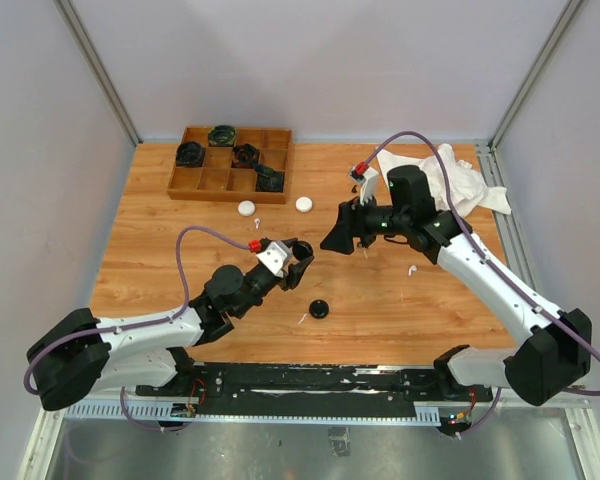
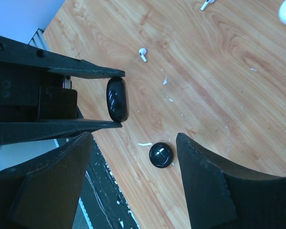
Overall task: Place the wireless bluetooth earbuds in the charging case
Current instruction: Pick up the charging case at the center of the board.
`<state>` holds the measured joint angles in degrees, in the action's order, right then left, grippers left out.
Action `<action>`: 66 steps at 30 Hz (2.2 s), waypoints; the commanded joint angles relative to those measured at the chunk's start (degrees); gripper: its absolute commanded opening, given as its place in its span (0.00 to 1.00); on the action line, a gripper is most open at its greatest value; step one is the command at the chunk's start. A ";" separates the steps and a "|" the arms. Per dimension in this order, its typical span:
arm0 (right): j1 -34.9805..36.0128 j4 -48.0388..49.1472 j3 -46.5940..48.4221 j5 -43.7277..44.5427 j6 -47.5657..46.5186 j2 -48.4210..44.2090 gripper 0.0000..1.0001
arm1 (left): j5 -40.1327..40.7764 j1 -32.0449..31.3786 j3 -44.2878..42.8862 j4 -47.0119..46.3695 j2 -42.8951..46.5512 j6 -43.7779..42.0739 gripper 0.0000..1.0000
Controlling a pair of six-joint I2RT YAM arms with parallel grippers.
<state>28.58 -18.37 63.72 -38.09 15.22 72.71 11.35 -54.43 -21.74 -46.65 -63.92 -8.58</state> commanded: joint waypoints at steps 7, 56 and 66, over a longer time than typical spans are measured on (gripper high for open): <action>5.36 -3.96 4.97 -0.57 -1.33 2.82 0.68 | -6.58 -0.87 2.74 -12.23 2.02 -7.46 0.38; 7.54 -10.47 8.99 -0.25 -17.59 2.39 0.04 | -15.67 -0.42 -1.17 6.54 6.62 -3.07 0.79; 7.52 -13.76 7.31 -5.85 -29.84 -3.22 0.04 | -36.03 6.97 -1.16 10.97 12.96 6.21 0.75</action>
<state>36.64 -30.70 70.83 -39.13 -7.94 72.03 -14.26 -48.75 -21.12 -37.30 -52.03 -6.79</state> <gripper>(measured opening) 0.257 0.769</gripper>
